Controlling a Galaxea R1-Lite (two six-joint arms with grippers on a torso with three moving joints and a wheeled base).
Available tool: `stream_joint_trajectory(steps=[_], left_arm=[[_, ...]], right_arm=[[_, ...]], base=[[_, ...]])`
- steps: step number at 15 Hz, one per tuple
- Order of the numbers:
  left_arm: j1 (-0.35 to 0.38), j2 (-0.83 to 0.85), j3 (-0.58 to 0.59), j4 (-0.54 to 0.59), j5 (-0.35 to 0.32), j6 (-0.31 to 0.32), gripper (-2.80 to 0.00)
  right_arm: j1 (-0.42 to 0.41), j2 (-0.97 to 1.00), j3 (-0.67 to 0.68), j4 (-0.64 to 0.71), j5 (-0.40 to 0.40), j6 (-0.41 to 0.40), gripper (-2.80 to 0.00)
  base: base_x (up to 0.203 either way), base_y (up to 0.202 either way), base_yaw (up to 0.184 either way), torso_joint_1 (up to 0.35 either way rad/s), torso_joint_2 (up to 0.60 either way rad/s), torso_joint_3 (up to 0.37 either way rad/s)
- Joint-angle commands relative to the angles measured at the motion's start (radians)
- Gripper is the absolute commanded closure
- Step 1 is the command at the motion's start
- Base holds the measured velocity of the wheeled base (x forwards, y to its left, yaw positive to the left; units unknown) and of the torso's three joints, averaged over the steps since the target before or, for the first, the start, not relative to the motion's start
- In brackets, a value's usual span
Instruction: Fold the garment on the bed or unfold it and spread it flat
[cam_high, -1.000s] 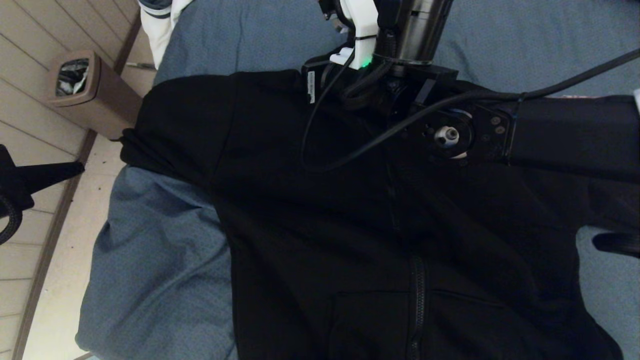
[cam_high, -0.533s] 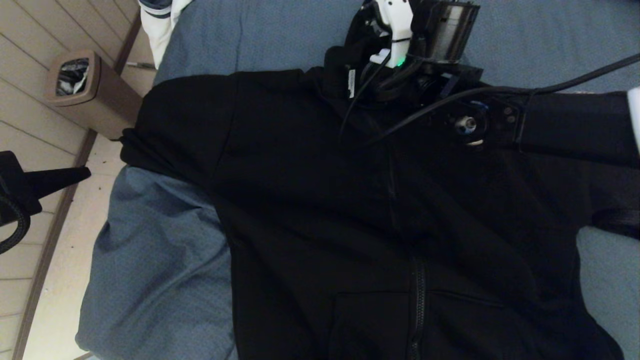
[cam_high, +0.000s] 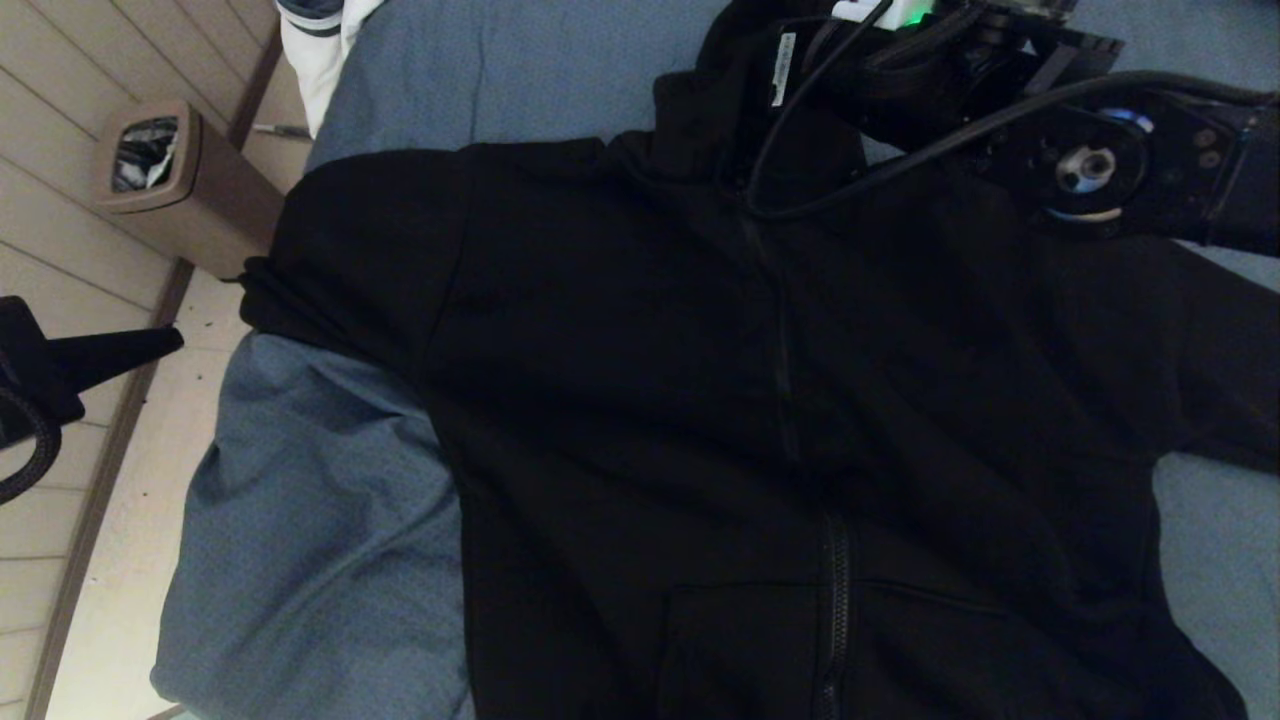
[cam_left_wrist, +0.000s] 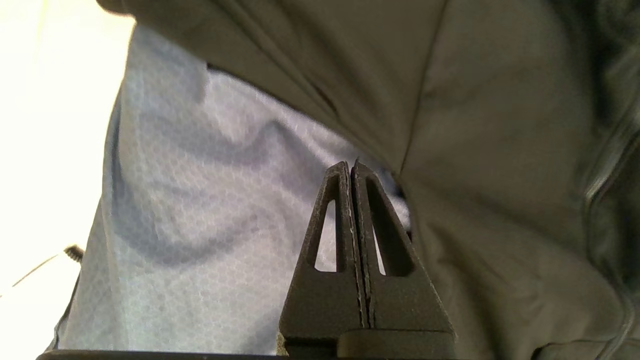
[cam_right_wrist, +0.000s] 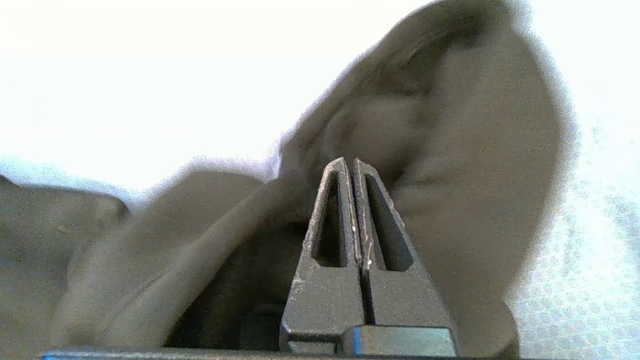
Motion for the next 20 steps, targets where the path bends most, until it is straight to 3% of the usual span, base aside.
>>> stream_joint_trajectory(steps=[1,4,6,8,10,13,15,17,20], left_arm=[[0.0,-0.024,-0.008,0.0,0.002,-0.002,0.0],[0.0,-0.062,-0.018,0.001,0.005,0.0,0.0],[0.0,-0.111,-0.032,0.017,0.011,0.005,0.0],[0.002,-0.208,-0.049,0.103,0.024,0.022,0.0],[0.002,-0.351,-0.044,0.234,0.073,0.05,0.0],[0.003,-0.556,0.022,0.401,0.219,0.072,0.0],[0.006,-0.684,0.083,0.499,0.267,0.077,0.0],[0.072,-0.743,0.132,0.615,0.291,0.067,0.0],[0.138,-0.747,0.198,0.653,0.294,0.031,0.0]], right_arm=[[0.004,-0.046,0.005,-0.001,-0.014,0.006,0.0],[0.005,-0.142,0.03,0.034,-0.036,0.023,0.0],[0.005,-0.251,0.058,0.141,-0.044,0.07,0.0],[0.004,-0.394,0.12,0.29,-0.078,0.121,0.0],[-0.003,-0.582,0.29,0.416,-0.139,0.156,0.0],[-0.015,-0.937,0.681,0.499,-0.257,0.179,0.0],[-0.082,-1.154,0.937,0.533,-0.348,0.187,0.0],[-0.183,-1.331,1.126,0.561,-0.406,0.191,0.0],[-0.434,-1.493,1.322,0.587,-0.437,0.192,0.0]], base=[[0.0,0.0,0.0,0.0,0.0,0.0],[0.0,0.0,0.0,0.0,0.0,0.0],[0.0,0.0,0.0,0.0,0.0,0.0],[0.0,0.0,0.0,0.0,0.0,0.0],[0.0,0.0,0.0,0.0,0.0,0.0],[0.0,0.0,0.0,0.0,0.0,0.0],[0.0,0.0,0.0,0.0,0.0,0.0],[0.0,0.0,0.0,0.0,0.0,0.0],[0.0,0.0,0.0,0.0,0.0,0.0]])
